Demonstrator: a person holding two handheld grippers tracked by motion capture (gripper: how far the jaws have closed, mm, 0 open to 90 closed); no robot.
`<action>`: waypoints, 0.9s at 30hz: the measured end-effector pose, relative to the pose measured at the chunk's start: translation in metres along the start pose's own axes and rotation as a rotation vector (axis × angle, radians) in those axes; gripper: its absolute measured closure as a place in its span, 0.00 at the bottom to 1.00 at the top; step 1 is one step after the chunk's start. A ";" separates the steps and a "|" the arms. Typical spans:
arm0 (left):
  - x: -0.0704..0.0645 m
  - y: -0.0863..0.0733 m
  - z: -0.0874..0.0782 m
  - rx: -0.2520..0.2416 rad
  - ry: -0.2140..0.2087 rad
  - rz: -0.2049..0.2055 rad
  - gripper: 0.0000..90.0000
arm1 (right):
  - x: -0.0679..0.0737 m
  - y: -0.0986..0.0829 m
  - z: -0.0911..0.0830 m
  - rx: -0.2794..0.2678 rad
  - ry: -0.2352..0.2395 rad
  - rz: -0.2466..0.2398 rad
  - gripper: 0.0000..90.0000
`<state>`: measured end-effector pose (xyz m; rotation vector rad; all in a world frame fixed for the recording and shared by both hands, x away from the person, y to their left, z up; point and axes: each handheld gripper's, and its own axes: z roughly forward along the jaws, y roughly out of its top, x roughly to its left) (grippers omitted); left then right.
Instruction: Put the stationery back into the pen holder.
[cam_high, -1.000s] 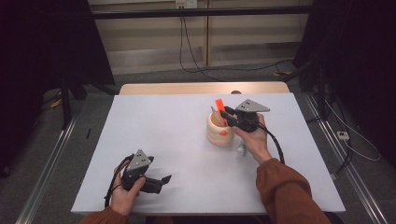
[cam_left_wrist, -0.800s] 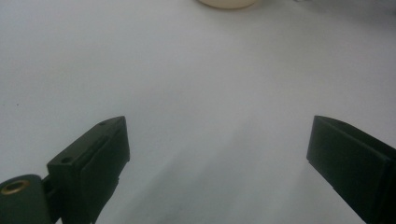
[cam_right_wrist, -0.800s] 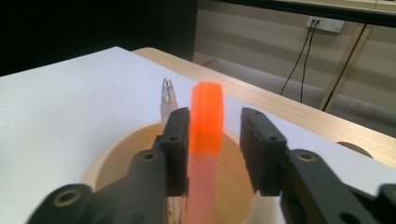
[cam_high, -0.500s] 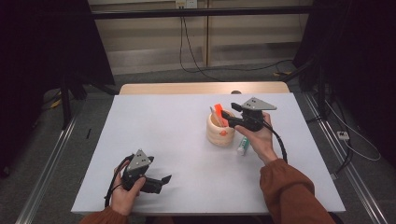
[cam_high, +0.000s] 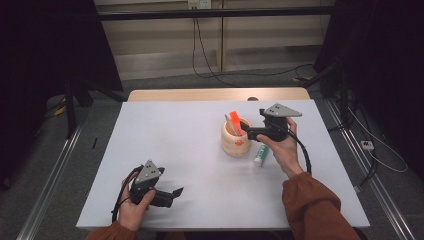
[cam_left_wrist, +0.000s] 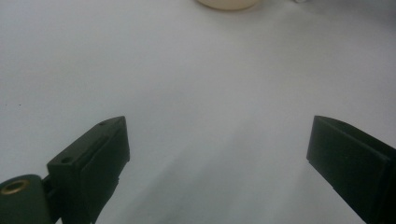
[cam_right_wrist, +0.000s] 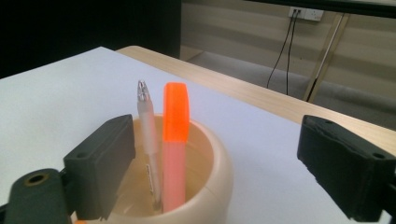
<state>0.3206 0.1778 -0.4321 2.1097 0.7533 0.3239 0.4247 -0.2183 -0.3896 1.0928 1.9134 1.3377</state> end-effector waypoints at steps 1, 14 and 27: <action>0.000 0.000 0.000 -0.001 0.002 -0.001 0.06 | 0.000 0.000 -0.002 0.004 -0.004 0.004 0.11; 0.000 0.001 0.000 0.001 -0.001 -0.001 0.06 | -0.013 -0.007 -0.030 0.009 -0.124 0.074 0.05; 0.000 0.001 0.000 -0.002 -0.005 0.000 0.06 | -0.014 -0.015 -0.033 0.173 -0.241 0.184 0.10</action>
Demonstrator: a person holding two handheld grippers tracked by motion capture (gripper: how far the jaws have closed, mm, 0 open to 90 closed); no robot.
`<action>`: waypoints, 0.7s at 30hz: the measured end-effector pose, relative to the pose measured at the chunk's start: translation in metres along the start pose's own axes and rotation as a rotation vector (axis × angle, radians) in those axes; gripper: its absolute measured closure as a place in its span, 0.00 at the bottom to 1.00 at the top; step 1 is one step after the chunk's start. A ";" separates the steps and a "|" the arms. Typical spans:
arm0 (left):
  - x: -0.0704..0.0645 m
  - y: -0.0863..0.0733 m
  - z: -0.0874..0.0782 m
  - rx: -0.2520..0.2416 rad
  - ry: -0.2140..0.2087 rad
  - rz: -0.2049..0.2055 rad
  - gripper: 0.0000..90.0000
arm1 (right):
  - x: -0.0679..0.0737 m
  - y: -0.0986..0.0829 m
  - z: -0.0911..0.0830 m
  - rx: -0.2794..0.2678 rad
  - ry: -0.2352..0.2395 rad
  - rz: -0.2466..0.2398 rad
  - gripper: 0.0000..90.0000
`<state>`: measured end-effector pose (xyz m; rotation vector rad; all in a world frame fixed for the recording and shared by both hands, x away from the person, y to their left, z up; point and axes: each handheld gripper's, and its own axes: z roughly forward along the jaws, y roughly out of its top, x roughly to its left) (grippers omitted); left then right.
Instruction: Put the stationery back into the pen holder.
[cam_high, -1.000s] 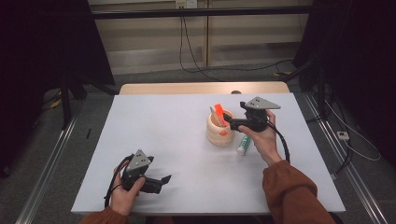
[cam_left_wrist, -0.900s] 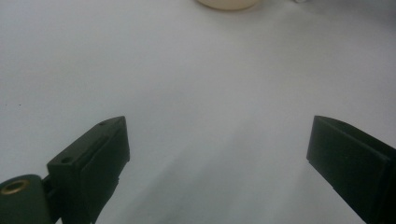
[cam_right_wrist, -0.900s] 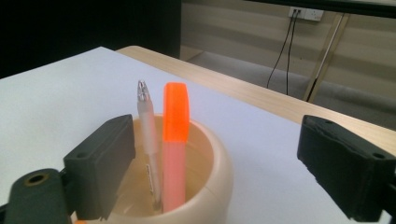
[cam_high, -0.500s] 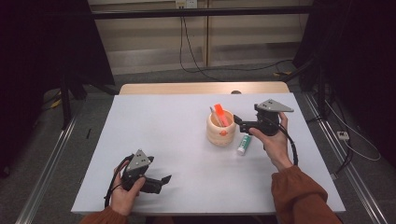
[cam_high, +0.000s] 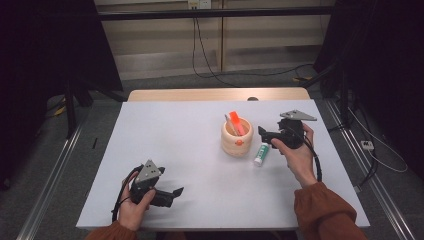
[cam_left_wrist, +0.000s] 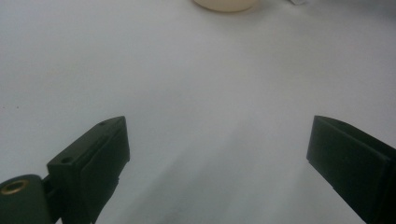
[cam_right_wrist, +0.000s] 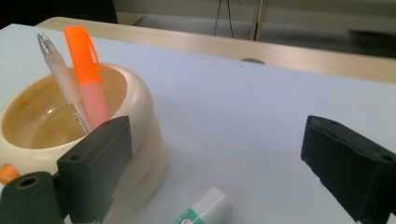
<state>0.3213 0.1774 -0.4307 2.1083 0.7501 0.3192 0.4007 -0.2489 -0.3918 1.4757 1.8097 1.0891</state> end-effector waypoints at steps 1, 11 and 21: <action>0.000 0.000 0.000 -0.003 -0.001 0.000 0.06 | -0.001 0.000 0.000 0.021 -0.006 0.036 0.10; 0.000 0.000 0.001 -0.004 -0.006 0.001 0.06 | -0.004 -0.006 0.009 0.230 -0.053 0.243 0.18; 0.000 0.001 0.001 -0.004 -0.007 0.003 0.06 | -0.003 -0.006 0.021 0.402 -0.036 0.310 0.33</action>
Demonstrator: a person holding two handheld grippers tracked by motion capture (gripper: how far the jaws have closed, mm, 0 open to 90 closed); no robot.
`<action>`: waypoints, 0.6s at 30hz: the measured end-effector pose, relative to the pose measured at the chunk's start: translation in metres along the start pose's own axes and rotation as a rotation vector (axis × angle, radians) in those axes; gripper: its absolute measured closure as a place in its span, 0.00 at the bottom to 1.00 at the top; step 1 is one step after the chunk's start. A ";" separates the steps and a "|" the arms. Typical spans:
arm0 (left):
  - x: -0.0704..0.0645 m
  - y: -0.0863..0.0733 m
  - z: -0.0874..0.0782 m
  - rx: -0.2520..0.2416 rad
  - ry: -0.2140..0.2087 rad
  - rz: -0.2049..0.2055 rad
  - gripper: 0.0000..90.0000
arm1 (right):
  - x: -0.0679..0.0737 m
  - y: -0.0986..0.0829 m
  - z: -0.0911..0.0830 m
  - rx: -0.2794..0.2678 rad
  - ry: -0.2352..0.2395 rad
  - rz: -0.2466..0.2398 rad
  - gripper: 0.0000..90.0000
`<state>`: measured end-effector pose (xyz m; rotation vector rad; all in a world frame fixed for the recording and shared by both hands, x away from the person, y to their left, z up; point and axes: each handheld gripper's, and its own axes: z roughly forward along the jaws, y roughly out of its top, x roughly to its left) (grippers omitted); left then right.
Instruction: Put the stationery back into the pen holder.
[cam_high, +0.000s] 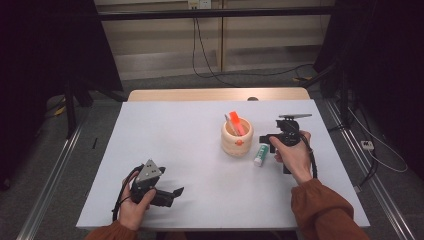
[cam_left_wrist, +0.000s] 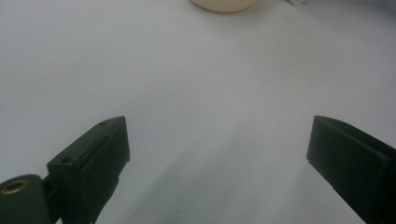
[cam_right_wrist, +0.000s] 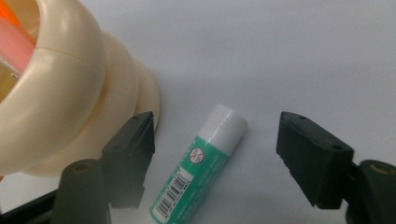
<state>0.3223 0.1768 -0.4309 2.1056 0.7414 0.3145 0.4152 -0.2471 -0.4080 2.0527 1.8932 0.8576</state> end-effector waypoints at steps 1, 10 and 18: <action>0.000 0.000 0.000 0.001 0.001 0.000 0.06 | 0.001 0.000 0.001 0.006 -0.007 -0.003 0.33; 0.000 0.000 0.000 0.002 0.000 0.000 0.06 | 0.006 0.003 0.015 0.110 -0.050 0.015 0.35; 0.000 0.000 0.000 0.002 -0.002 0.000 0.06 | 0.012 0.004 0.023 0.159 -0.076 0.019 0.44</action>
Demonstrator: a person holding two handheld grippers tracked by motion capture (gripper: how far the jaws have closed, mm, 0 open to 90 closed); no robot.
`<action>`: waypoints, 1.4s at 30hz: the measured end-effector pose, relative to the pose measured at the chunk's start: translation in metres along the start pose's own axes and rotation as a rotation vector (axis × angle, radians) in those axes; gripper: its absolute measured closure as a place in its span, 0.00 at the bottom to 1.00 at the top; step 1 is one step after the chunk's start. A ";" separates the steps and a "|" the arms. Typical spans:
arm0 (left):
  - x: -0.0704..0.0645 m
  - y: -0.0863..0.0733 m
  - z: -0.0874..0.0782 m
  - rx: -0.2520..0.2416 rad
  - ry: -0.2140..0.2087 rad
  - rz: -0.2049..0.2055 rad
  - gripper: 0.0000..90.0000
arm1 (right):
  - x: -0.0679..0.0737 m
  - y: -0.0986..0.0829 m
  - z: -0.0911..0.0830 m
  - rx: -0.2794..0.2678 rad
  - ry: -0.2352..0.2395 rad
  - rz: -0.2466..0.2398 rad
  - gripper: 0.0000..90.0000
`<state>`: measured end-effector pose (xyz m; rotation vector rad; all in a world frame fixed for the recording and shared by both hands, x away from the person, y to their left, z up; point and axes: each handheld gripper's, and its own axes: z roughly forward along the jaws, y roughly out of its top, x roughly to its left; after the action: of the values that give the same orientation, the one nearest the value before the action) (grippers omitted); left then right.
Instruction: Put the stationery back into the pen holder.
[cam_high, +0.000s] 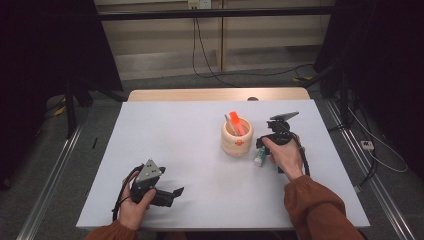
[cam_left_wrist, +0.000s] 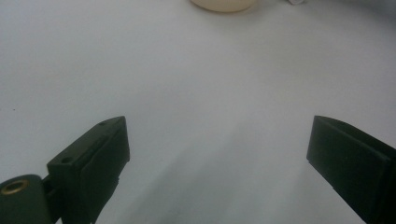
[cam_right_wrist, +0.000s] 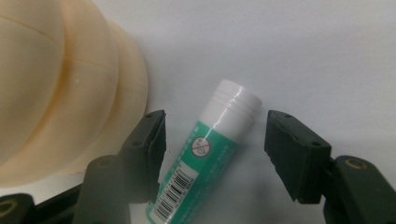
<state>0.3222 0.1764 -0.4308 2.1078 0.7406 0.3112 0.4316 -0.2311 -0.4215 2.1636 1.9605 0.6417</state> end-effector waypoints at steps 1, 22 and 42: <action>0.000 0.000 0.000 0.000 0.000 -0.001 0.06 | 0.000 0.001 0.001 0.000 -0.001 0.003 0.45; 0.000 0.000 0.000 0.007 -0.004 0.000 0.06 | 0.003 0.006 0.013 0.033 -0.070 0.020 0.61; 0.001 0.000 0.001 0.006 -0.004 -0.003 0.06 | -0.004 0.007 0.010 0.039 -0.051 -0.011 0.73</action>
<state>0.3234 0.1764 -0.4314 2.1119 0.7429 0.3037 0.4419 -0.2338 -0.4285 2.1678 1.9732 0.5463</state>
